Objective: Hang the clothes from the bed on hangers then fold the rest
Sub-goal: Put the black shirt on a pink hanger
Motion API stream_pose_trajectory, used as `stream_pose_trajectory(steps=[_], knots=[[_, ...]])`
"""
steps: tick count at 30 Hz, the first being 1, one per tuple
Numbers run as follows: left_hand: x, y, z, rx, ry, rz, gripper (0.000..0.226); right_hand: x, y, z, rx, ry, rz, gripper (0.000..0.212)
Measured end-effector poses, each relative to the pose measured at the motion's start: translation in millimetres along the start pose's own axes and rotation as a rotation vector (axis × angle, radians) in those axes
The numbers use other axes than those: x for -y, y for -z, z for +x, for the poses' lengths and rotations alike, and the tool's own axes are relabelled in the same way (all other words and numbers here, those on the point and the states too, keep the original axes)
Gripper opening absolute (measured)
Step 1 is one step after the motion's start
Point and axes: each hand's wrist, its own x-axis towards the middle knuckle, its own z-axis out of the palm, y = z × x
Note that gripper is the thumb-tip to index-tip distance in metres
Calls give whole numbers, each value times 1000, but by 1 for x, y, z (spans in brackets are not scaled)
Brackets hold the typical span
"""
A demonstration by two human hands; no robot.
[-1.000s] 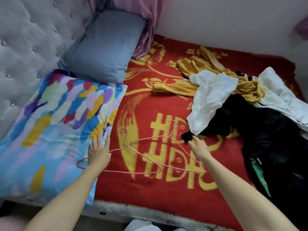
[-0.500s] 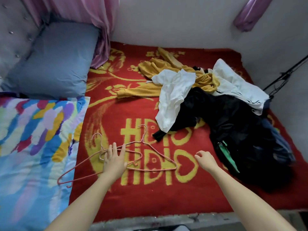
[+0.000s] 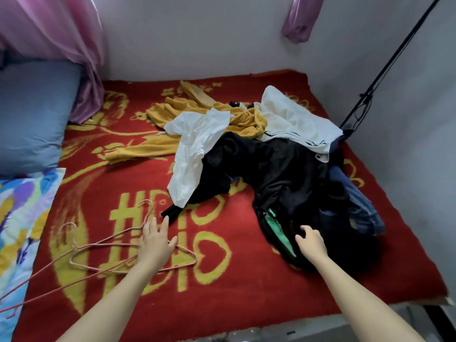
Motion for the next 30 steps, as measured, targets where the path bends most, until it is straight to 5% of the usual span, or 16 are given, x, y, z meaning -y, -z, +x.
stream_pose_trajectory(steps=[12,27,30], knots=[[-94,-26,1,103,-44,-32,66,-73,-25,45,120,-81,62,51],[-81,-84,26,170,129,-115,66,-92,-77,139,141,-201,-136,83],[-74,-97,23,209,137,-115,67,-94,-91,147,120,-173,-300,73]])
